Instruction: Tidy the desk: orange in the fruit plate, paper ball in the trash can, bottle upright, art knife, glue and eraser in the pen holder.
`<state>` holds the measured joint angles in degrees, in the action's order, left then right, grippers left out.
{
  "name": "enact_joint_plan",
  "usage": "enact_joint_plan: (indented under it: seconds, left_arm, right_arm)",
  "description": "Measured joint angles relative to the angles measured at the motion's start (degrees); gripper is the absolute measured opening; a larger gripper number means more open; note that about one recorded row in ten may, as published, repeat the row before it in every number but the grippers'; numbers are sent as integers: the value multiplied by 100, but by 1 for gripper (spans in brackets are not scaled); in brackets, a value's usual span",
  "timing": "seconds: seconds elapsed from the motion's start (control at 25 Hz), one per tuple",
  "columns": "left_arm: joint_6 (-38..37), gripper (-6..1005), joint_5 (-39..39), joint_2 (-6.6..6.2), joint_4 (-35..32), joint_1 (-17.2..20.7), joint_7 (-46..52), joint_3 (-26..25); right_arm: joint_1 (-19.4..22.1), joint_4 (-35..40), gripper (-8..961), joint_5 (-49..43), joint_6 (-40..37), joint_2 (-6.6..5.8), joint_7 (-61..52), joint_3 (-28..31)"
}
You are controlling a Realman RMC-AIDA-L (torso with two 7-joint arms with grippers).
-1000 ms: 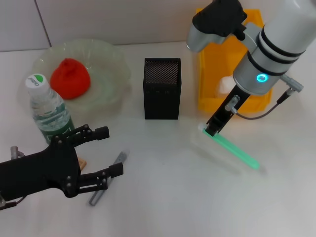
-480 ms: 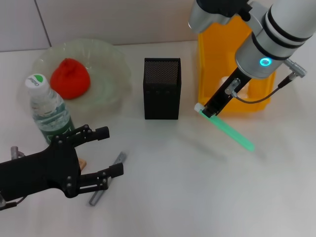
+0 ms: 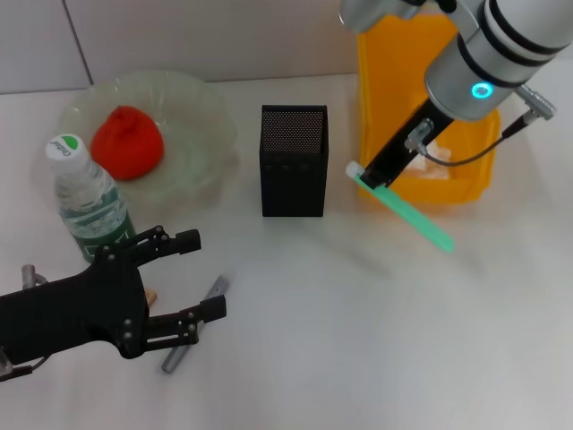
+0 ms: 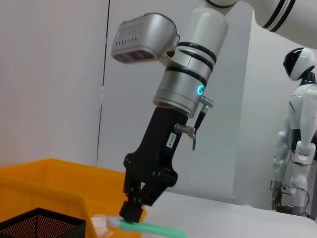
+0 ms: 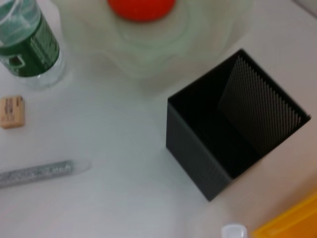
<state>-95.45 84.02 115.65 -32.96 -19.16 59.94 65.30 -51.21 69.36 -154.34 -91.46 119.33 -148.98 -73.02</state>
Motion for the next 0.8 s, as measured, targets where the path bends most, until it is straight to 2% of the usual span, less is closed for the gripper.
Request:
enact_joint_plan:
  seconds: [0.8]
  left_arm:
    - [0,848,0,11,-5,-35,14,0]
  right_arm:
    - [146,874,39,0,-33,3,-11,6]
